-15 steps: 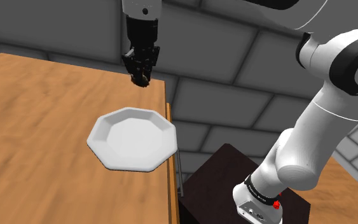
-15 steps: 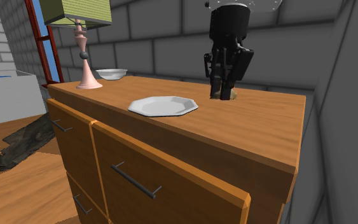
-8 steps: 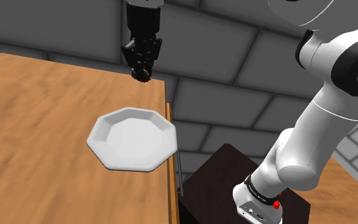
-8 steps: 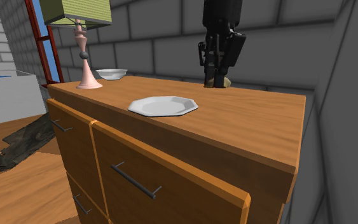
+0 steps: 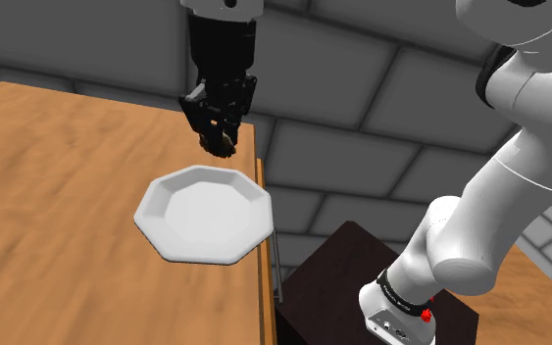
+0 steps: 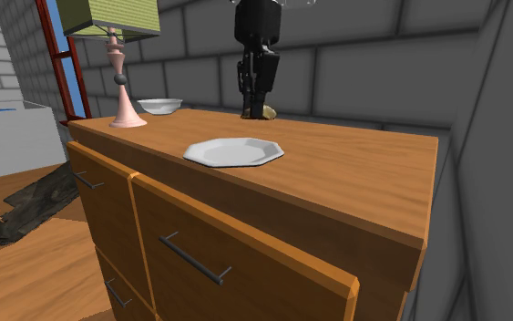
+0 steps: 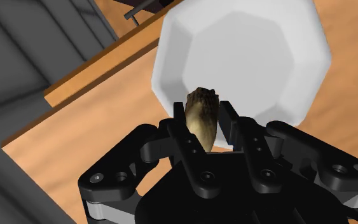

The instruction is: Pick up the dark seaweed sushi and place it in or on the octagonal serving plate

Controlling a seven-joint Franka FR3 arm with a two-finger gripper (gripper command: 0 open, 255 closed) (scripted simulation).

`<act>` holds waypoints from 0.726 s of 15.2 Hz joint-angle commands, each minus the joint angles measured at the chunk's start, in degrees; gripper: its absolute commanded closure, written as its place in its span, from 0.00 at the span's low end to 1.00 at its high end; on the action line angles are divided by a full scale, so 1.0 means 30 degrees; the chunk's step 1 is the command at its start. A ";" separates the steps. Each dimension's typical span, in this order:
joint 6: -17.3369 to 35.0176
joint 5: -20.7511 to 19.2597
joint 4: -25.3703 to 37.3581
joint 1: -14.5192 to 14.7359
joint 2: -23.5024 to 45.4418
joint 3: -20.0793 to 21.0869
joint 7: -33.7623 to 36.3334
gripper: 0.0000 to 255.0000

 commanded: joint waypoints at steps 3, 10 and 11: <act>0.0074 0.0420 -0.0412 0.0990 -0.0384 0.1014 0.2054 1.00; 0.1984 0.0675 -0.2777 0.0920 -0.0916 0.0928 0.1841 1.00; 0.2250 0.0701 -0.3087 0.0917 -0.0968 0.0921 0.1820 1.00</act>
